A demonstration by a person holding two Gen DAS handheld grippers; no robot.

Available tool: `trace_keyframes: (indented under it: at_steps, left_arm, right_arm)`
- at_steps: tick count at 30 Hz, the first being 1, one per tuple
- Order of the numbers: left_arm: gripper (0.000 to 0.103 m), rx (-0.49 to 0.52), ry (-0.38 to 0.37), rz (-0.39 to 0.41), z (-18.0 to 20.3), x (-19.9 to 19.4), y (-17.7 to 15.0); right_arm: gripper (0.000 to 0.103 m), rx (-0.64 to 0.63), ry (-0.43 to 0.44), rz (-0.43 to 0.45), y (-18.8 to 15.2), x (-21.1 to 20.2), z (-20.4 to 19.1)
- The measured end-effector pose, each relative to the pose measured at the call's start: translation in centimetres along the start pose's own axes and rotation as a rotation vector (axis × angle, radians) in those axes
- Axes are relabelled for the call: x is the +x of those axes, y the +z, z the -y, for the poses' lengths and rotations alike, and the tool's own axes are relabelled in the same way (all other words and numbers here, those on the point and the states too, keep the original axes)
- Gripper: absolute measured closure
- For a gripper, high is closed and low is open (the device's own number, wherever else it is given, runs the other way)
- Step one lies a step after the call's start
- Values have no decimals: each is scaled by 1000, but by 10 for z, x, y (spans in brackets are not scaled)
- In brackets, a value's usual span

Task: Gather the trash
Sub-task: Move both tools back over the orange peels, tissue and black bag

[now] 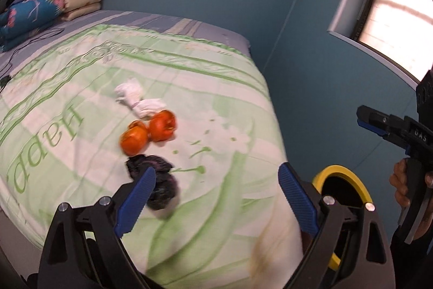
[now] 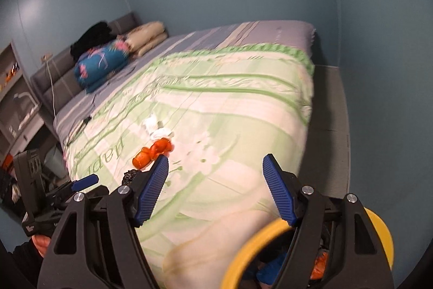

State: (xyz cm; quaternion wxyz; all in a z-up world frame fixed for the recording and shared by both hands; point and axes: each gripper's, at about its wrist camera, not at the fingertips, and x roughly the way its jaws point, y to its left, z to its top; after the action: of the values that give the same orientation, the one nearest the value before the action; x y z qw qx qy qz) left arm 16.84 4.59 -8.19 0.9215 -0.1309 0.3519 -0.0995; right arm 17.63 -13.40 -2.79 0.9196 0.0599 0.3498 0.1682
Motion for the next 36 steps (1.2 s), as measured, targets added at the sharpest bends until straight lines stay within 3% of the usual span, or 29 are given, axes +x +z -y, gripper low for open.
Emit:
trace_keyframes:
  at_steps: [10,15,20,28,36]
  left_arm:
    - [15,-111,68,-15,-61,20,-13]
    - [15,-134,73,-34,-72,37,-15]
    - [15,-135,71,-50,-73,53,-16]
    - [16,-185,77,-55,-83,65,-16]
    - [29,-181,53,-87,-82,78,-19]
  right_arm:
    - [35,-148,21,-157,25,115,-75]
    - [35,-195,47,-305,23,177,-105]
    - [35,-155,86,-442,21,227,-118]
    - [43,-91,104,-551,20,272,-122]
    - [53,-101,77,-584,21,293,-128]
